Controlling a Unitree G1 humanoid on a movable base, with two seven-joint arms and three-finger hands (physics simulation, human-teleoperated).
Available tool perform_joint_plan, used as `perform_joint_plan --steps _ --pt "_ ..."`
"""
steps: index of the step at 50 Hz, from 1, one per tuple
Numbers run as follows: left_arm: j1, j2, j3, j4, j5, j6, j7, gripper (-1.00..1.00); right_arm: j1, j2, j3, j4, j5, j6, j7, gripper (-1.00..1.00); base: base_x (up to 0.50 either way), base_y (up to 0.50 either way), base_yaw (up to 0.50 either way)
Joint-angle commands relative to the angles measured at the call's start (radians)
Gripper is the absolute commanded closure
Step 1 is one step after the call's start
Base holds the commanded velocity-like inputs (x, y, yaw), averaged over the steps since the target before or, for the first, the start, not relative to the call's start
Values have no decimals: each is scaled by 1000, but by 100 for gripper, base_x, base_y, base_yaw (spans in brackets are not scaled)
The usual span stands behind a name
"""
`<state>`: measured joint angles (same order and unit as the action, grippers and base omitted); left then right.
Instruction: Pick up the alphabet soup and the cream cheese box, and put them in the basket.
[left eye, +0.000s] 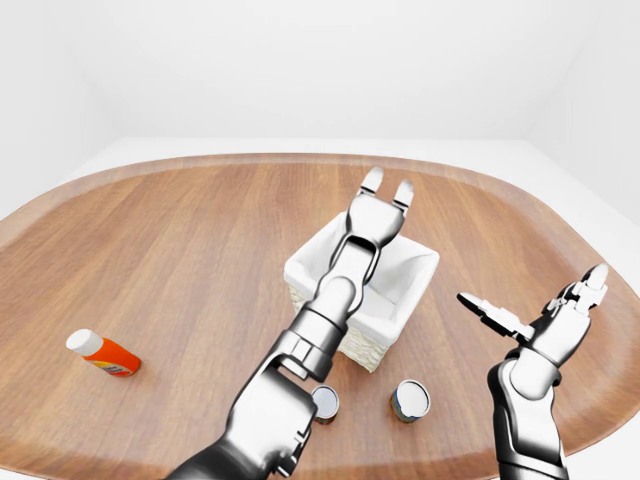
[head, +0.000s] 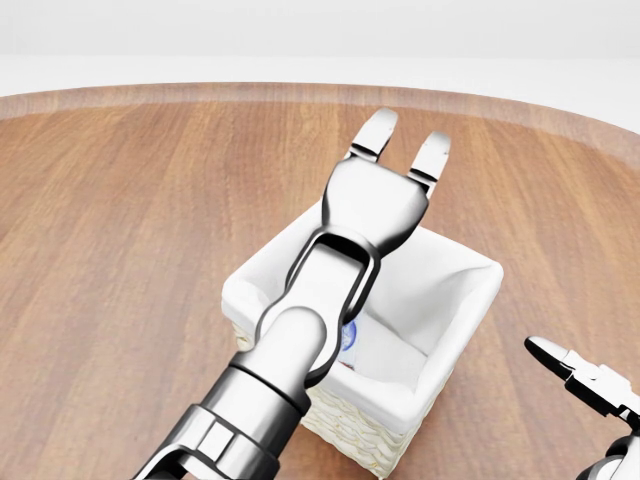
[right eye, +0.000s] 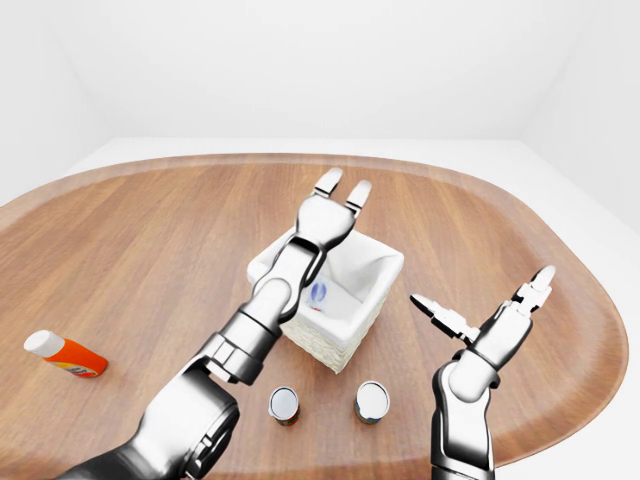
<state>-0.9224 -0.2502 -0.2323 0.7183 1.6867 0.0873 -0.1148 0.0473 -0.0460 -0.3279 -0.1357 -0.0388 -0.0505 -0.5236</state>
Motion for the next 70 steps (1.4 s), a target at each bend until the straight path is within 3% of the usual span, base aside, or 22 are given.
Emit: perform_joint_plan --steps 1,12,25,48,54,70 --pt "79 7 8 -265 112 0 -120 -100 -3 -1 1 7 -3 -2 0 -100 0 0 0" --pt "95 34 41 -442 123 0 -121 -100 -5 -3 2 13 -3 -4 0 -100 0 0 0" --pt "95 98 88 -646 93 0 -200 -100 -7 -5 0 12 -3 3 0 -100 0 0 0" --pt "231 197 138 -868 31 0 -308 -100 -6 -3 3 14 -9 -3 0 -100 0 0 0" --pt "323 217 154 -937 -12 0 -264 -100 -6 -4 3 17 -9 -5 0 -100 0 0 0" --pt "381 321 230 -931 -198 0 -173 -100 -4 -3 4 16 -15 -4 0 -100 0 0 0"
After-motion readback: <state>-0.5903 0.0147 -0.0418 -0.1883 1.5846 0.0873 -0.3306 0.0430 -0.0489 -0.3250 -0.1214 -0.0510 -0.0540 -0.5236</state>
